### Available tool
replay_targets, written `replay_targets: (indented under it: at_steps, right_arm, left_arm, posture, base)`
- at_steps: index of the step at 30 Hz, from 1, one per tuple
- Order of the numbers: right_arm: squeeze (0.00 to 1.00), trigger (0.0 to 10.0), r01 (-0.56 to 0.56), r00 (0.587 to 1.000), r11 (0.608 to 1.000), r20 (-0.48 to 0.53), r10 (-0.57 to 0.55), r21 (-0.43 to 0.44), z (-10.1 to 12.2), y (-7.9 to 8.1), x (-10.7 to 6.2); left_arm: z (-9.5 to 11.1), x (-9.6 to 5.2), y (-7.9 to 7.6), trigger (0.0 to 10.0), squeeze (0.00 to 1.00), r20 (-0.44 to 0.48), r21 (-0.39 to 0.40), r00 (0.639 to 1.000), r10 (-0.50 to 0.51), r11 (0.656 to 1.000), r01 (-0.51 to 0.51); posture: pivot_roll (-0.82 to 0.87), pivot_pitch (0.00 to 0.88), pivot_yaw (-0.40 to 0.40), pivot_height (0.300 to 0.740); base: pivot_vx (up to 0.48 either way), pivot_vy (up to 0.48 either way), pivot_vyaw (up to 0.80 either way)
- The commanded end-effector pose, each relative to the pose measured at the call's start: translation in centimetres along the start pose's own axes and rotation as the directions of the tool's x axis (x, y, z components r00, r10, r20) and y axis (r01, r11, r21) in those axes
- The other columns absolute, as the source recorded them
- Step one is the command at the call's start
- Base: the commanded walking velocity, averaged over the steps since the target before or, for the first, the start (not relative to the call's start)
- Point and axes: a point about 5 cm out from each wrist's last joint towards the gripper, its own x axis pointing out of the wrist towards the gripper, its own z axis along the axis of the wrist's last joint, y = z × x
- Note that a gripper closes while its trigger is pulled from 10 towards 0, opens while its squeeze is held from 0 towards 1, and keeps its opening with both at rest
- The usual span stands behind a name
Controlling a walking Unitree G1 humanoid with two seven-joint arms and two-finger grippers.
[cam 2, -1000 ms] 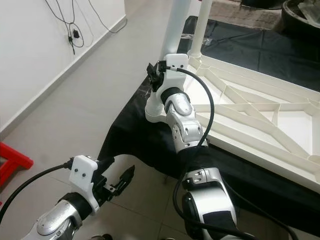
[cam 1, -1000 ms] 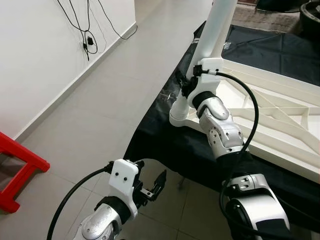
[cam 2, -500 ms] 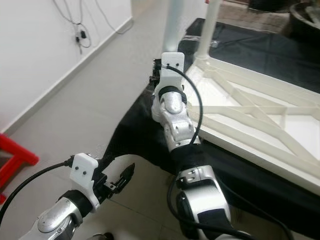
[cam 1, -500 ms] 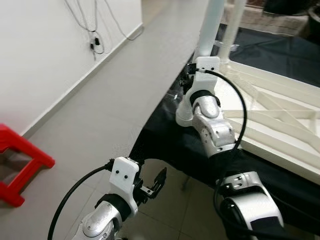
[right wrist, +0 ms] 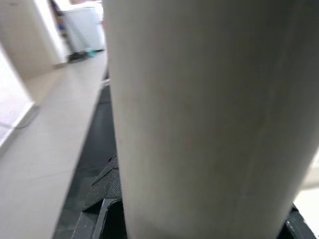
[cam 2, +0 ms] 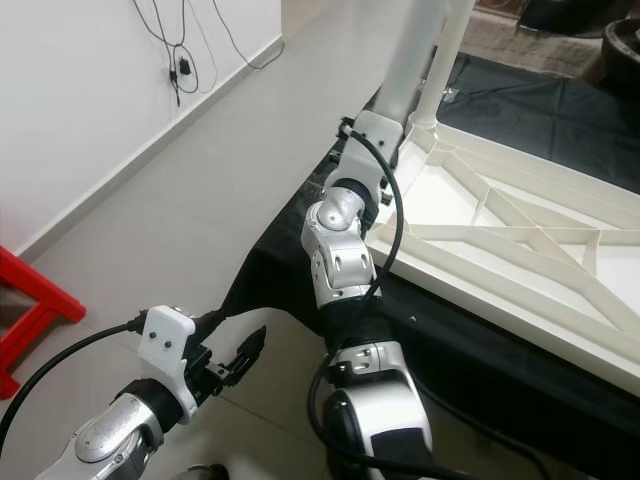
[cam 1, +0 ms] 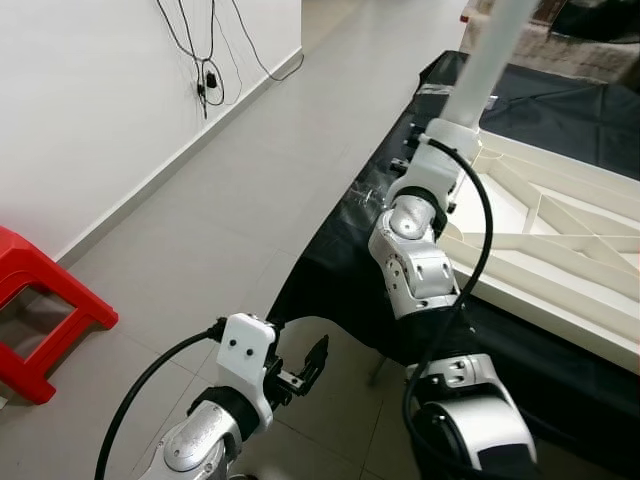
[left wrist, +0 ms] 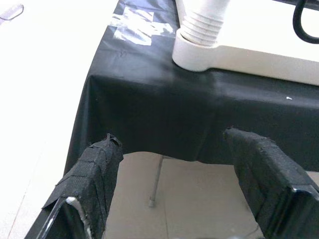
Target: Building children table
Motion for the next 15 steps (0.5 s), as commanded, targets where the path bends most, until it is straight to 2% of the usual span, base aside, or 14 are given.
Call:
replay_targets:
  at_steps: [1,4,6,9,10,12,14,15]
  right_arm:
    - [0.00,10.0,0.136,0.976,0.982,-0.153,-0.155,-0.128,-4.3,-2.6,0.4]
    - [0.00,10.0,0.122,0.978,0.989,-0.161,-0.135,-0.089,-4.3,-2.1,-0.1]
    - [0.00,10.0,0.014,0.990,1.000,-0.140,-0.016,-0.011,-3.6,-0.8,-0.6]
    - [0.00,10.0,-0.030,0.994,0.999,-0.101,0.032,0.021,-2.7,-0.2,-0.7]
    - [0.00,10.0,-0.138,0.990,0.988,0.033,0.136,0.075,0.2,0.7,-0.6]
    - [0.00,10.0,-0.138,0.990,0.988,0.033,0.136,0.075,0.2,0.7,-0.6]
    - [0.00,10.0,-0.302,0.941,0.946,0.193,0.277,0.115,3.4,1.4,-0.7]
    - [0.00,10.0,-0.382,0.903,0.914,0.266,0.338,0.134,4.9,1.6,-1.0]
  left_arm:
    - [-0.3,-0.1,0.1,10.0,0.00,-0.014,0.005,1.000,0.000,1.000,0.001]
    - [-0.3,-0.1,0.1,10.0,0.00,-0.015,0.007,1.000,0.002,1.000,-0.002]
    - [-0.4,0.0,0.1,10.0,0.00,-0.016,0.007,1.000,0.003,1.000,-0.002]
    - [-0.4,0.0,0.2,10.0,0.00,-0.017,0.007,1.000,0.003,1.000,-0.002]
    - [-0.5,0.0,0.2,10.0,0.00,-0.017,0.007,1.000,0.004,1.000,-0.004]
    - [-0.5,0.0,0.2,10.0,0.00,-0.017,0.007,1.000,0.004,1.000,-0.004]
    - [-0.4,0.2,0.3,10.0,0.00,-0.012,0.003,1.000,0.006,1.000,-0.006]
    - [-0.4,0.3,0.4,10.0,0.00,-0.010,0.002,1.000,0.006,1.000,-0.006]
  posture:
    - [0.13,0.192,-0.049,0.740]
    - [0.13,0.191,-0.049,0.740]
    - [0.13,0.190,-0.048,0.740]
    - [0.13,0.188,-0.047,0.740]
    - [0.12,0.182,-0.048,0.740]
    - [0.12,0.182,-0.048,0.740]
    - [0.12,0.178,-0.048,0.740]
    - [0.12,0.172,-0.046,0.740]
  base:
    - [0.000,0.000,0.00]
    - [0.000,0.000,0.00]
    - [0.000,0.000,0.00]
    - [0.000,0.000,0.00]
    - [0.000,0.000,0.00]
    - [0.000,0.000,0.00]
    - [0.000,0.000,0.00]
    - [0.000,0.000,0.00]
